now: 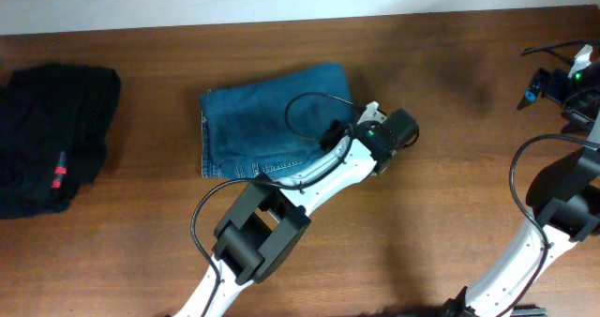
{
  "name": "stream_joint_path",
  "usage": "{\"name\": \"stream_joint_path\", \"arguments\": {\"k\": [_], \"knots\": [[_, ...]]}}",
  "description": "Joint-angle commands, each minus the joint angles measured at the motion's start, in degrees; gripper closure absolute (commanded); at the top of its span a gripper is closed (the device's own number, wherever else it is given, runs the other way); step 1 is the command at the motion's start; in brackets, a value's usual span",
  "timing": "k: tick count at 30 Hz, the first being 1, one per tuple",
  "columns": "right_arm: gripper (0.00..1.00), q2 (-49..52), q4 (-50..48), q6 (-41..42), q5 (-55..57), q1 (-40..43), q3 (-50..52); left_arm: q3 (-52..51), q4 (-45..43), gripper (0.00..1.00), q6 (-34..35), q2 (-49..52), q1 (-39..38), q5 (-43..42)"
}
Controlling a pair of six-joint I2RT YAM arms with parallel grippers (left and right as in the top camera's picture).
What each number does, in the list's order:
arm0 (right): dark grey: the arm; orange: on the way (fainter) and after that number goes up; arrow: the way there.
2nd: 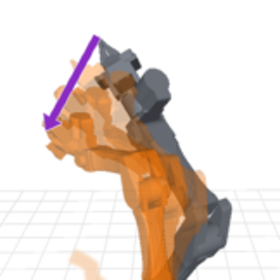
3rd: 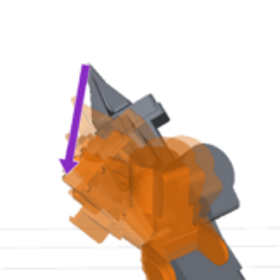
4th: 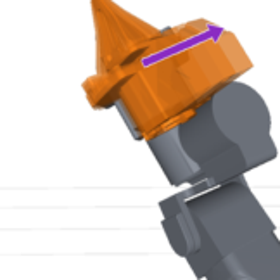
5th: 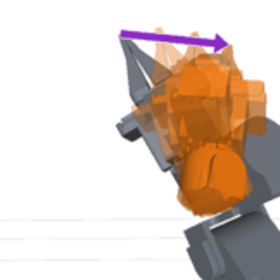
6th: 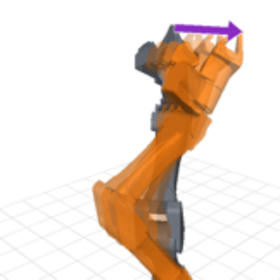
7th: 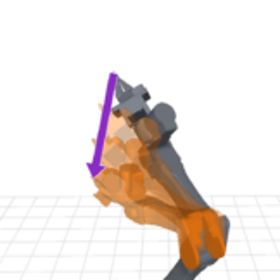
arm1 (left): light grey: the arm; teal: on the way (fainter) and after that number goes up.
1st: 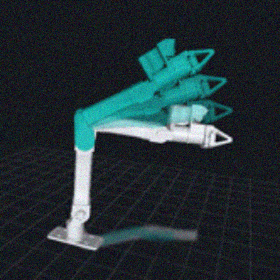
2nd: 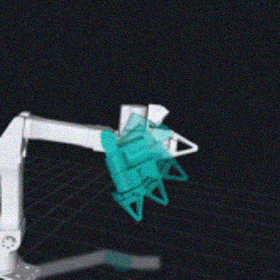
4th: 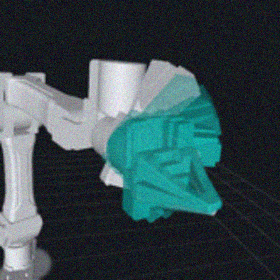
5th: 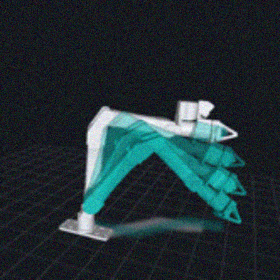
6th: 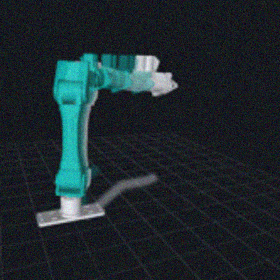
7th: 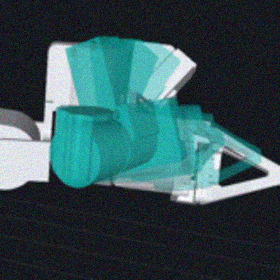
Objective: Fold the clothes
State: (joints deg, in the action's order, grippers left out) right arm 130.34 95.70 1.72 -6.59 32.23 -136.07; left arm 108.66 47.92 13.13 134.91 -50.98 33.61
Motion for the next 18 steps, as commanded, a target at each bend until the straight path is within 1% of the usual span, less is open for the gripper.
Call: {"name": "stream_joint_path", "arguments": {"k": [1, 6, 12, 13, 16, 18], "knots": [[0.01, -2.47, -0.17, 0.5, -0.5, 0.31, 0.17, 0.9, -0.35, 0.04, -7.76, 0.74, -0.55, 0.0], [0.01, -2.47, -0.17, 0.5, -0.48, 0.31, 0.17, 0.9, -0.02, 0.02, -12.92, 0.74, -3.15, 0.02], [0.01, -2.47, -0.17, 0.5, -0.5, 0.33, 0.17, 0.87, 1.2, 0.02, -12.22, 1.11, -5.57, 0.13], [0.01, -2.47, -0.17, 0.5, -0.5, 0.31, 0.17, 0.87, 1.25, 0.01, -10.97, 1.29, -5.66, 0.5], [0.01, -2.47, -0.17, 0.5, -0.5, 0.33, 0.17, 0.87, 2.64, 0.01, -3.45, 2.01, -5.42, 4.04], [0.01, -2.47, -0.17, 0.5, -0.48, 0.31, 0.17, 0.87, 3.91, 0.01, 0.28, 2.54, -4.87, 4.81]]}}
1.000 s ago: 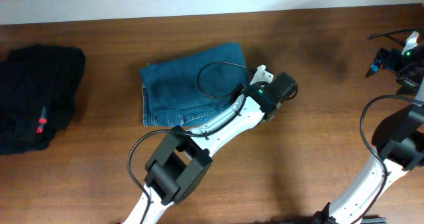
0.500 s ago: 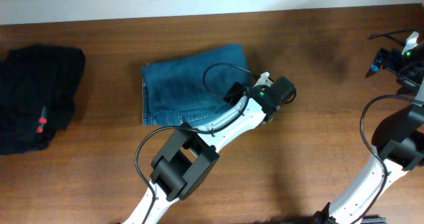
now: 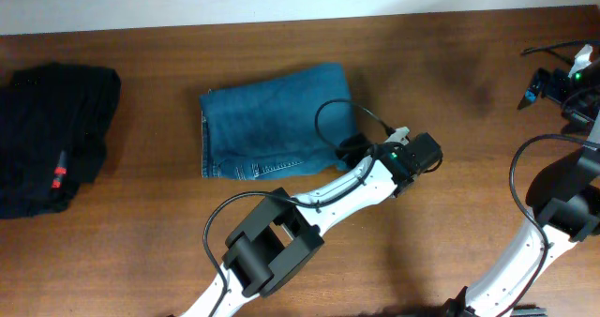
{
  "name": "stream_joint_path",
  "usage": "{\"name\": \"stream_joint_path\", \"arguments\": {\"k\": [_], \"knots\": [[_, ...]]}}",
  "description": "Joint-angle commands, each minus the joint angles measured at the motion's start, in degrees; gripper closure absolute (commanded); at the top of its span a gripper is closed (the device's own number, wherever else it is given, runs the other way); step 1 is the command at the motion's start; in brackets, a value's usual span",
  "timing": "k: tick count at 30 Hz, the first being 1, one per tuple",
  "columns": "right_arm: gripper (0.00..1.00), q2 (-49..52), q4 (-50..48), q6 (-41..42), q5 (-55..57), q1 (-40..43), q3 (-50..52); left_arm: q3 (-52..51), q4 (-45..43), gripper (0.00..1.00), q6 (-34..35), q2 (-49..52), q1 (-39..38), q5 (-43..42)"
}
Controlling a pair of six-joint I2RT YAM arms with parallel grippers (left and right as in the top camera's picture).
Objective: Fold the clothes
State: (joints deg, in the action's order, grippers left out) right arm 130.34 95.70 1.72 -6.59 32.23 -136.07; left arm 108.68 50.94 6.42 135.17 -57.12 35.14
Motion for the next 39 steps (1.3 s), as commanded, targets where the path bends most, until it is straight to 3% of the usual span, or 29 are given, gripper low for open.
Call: {"name": "stream_joint_path", "arguments": {"k": [1, 12, 19, 30, 33, 36, 39], "knots": [[0.01, -2.47, -0.17, 0.5, -0.48, 0.31, 0.17, 0.85, 1.29, 0.01, 8.55, 2.54, 1.62, 3.28], [0.01, -2.47, -0.17, 0.5, -0.5, 0.33, 0.17, 0.85, -3.98, 0.01, 10.95, 7.28, 3.23, 5.79], [0.01, -2.47, -0.17, 0.5, -0.5, 0.31, 0.17, 0.85, -3.15, 0.01, 10.86, 10.36, 5.22, 10.1], [0.01, -2.47, -0.17, 0.5, -0.48, 0.31, 0.17, 0.85, -2.84, 0.05, 10.67, 11.58, 7.04, 9.2], [0.01, -2.47, -0.17, 0.5, -0.48, 0.33, 0.17, 0.85, -2.56, 0.24, 10.67, 12.04, 7.04, 8.28], [0.01, -2.47, -0.17, 0.5, -0.48, 0.31, 0.17, 0.85, -2.51, 0.64, 10.67, 12.04, 7.3, 8.24], [0.01, -2.47, -0.17, 0.5, -0.48, 0.31, 0.17, 0.87, -2.47, 0.78, 10.67, 12.04, 8.35, 8.87]]}}
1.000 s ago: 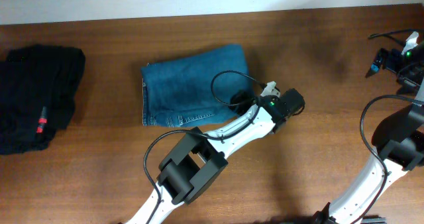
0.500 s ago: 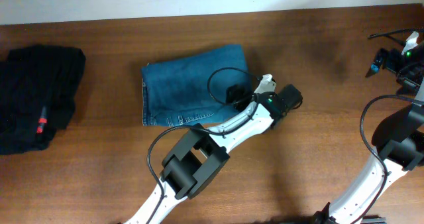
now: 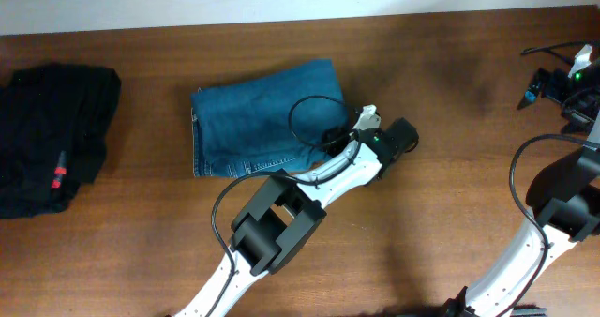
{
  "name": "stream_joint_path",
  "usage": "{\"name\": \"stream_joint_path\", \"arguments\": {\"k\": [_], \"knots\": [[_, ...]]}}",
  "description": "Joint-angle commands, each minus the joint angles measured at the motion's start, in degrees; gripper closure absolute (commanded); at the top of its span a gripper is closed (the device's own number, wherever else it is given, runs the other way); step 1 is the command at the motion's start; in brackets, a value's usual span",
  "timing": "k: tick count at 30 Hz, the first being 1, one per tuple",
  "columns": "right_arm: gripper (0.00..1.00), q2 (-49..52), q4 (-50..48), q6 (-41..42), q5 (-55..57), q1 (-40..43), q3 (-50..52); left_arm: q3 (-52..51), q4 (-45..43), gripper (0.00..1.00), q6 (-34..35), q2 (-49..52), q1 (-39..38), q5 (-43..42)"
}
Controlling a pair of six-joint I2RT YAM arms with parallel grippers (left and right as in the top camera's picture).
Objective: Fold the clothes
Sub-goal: 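Carry the folded jeans leftward and place them on the black garment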
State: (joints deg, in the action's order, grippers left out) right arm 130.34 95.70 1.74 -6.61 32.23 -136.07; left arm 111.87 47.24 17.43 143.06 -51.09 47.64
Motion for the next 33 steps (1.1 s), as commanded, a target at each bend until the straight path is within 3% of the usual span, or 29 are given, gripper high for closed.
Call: {"name": "stream_joint_path", "arguments": {"k": [1, 3, 10, 12, 17, 28, 33], "knots": [[0.01, -2.47, -0.17, 0.48, -0.46, 0.31, 0.17, -2.32, 1.31, 0.84, -0.35, 4.15, 2.73, -3.39], [0.01, -2.47, -0.17, 0.48, -0.46, 0.33, 0.17, -2.21, 1.97, 1.0, -0.35, 4.04, 3.69, -1.38], [0.01, -2.47, -0.17, 0.48, -0.48, 0.33, 0.17, 5.27, 11.34, 1.0, -0.33, 0.63, 5.7, 7.58], [0.01, -2.47, -0.17, 0.48, -0.48, 0.31, 0.17, 8.2, 13.29, 1.0, -0.83, -1.38, 6.64, 5.35], [0.01, -2.47, -0.17, 0.48, -0.46, 0.31, 0.17, 14.19, 13.97, 1.0, -9.4, -6.12, 11.23, -6.78], [0.01, -2.47, -0.17, 0.48, -0.48, 0.31, 0.17, 17.2, 12.85, 1.0, -10.34, -15.47, 26.34, -7.72], [0.01, -2.47, -0.17, 0.48, -0.46, 0.31, 0.17, 17.22, 9.77, 1.0, -21.42, -17.25, 34.71, -20.09]]}}
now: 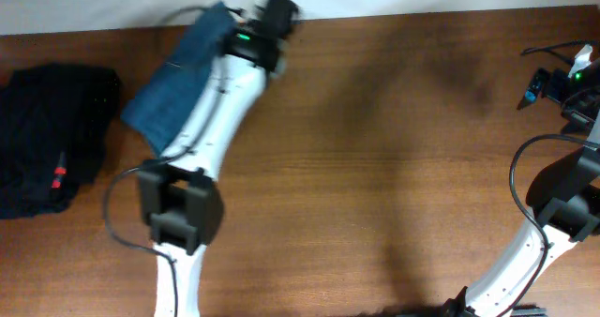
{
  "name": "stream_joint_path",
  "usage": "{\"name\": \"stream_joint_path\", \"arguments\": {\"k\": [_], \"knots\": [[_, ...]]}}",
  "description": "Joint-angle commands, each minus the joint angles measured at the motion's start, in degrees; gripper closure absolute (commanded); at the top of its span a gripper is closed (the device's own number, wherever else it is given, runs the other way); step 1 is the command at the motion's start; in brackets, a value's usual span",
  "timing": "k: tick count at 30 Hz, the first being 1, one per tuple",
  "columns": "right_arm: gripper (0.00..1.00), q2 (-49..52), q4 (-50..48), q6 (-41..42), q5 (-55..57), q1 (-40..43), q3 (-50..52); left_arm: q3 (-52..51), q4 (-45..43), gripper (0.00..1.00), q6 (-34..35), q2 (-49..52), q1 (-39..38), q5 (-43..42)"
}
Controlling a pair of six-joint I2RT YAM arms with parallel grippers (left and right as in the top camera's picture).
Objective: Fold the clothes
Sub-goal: 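Carry the folded jeans leftward and place them on the black garment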
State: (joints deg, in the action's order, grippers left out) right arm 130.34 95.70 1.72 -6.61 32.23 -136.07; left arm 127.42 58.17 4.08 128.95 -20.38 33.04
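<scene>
The folded blue jeans (161,99) hang tilted at the back left of the table, stretching from near the black pile up toward the back edge. My left gripper (228,23) is at their upper end and seems shut on them, though the wrist hides its fingers and the frame is blurred there. A dark pile of black clothes (47,134) with a small red tag lies at the far left. Far off at the right edge, my right gripper (549,84) hovers away from all the clothes, too small to judge.
The wooden table (394,167) runs up to a white wall along the back edge. The left arm (202,139) crosses the left half of the table from the front edge. The right arm (553,214) and its cables stand along the right side.
The jeans lay flat at the table's middle with my left gripper at their right edge. Now gripper and jeans are at the back left, the jeans tilted beside the black pile.
My left gripper stood at the right edge of the folded jeans, then a little off to their right, then back at that edge with the jeans shifted slightly left. Now the jeans are at the back left with the gripper. The right arm stayed still.
</scene>
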Motion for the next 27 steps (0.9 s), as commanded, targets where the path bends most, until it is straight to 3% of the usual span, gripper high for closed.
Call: {"name": "stream_joint_path", "arguments": {"k": [1, 3, 7, 15, 18, 27], "knots": [[0.01, -2.47, -0.17, 0.5, -0.46, 0.33, 0.17, 1.75, -1.86, 1.0, -9.53, -3.15, 5.64, -6.84], [0.01, -2.47, -0.17, 0.5, -0.46, 0.31, 0.17, 1.81, -3.3, 1.0, -12.92, -3.15, 8.44, -9.97], [0.01, -2.47, -0.17, 0.5, -0.46, 0.33, 0.17, 2.34, -6.05, 1.0, -13.42, -3.19, 13.55, -15.26], [0.01, -2.47, -0.17, 0.5, -0.48, 0.31, 0.17, 11.8, -8.5, 1.0, -9.38, -3.21, 22.08, -43.54], [0.01, -2.47, -0.17, 0.5, -0.48, 0.31, 0.17, 15.41, -9.31, 1.0, -6.36, -3.21, 25.2, -45.79], [0.01, -2.47, -0.17, 0.5, -0.46, 0.33, 0.17, 20.57, -8.41, 1.0, -6.23, -3.21, 36.59, -45.79]]}}
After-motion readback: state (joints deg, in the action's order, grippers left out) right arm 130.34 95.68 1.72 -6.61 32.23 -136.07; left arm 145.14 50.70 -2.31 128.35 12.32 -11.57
